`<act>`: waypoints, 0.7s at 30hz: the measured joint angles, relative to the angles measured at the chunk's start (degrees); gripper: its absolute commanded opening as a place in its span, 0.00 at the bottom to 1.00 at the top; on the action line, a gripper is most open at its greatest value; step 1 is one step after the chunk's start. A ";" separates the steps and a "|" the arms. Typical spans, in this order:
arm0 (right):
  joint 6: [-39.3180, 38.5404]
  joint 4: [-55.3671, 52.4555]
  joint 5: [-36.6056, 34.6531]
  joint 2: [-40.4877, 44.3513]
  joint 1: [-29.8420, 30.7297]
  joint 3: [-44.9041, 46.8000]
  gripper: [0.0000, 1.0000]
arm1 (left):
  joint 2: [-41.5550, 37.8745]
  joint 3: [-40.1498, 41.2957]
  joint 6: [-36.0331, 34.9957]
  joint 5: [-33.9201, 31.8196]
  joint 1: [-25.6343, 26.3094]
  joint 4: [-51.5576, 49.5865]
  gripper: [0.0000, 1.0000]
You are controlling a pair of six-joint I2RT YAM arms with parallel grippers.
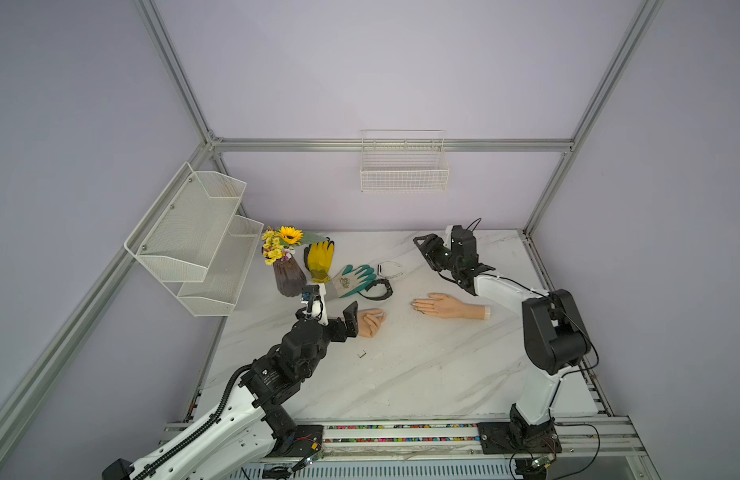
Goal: Take off the watch
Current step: Place the watch at the center of the board, then reset both arms
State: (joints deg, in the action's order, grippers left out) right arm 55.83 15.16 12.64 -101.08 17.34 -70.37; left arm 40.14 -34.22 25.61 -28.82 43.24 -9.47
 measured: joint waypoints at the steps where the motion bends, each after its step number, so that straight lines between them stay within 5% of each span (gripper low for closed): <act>1: -2.91 0.22 -2.43 3.98 0.00 1.51 0.79 | 0.48 0.96 -2.34 -1.49 0.00 2.19 1.00; 4: -11.74 1.57 -10.49 15.98 0.00 6.82 0.97 | 3.32 3.58 -10.67 -6.67 0.00 10.21 1.00; 11: -28.13 10.14 -29.68 34.62 -0.13 20.55 0.97 | 16.52 12.13 -36.22 -16.06 -4.90 38.95 1.00; 17: -38.86 23.58 -48.33 34.10 -0.74 32.04 0.97 | 25.62 14.80 -40.74 -18.10 -14.93 49.22 1.00; 21: -45.64 33.51 -54.05 26.82 -2.67 38.95 0.97 | 28.33 18.73 -38.45 -14.47 -21.57 52.85 1.00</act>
State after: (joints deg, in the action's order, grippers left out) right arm 10.20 48.66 -41.41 -74.26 14.68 -31.42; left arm 68.47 -15.49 -12.84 -43.29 21.67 43.38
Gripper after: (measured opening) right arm 0.975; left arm 0.999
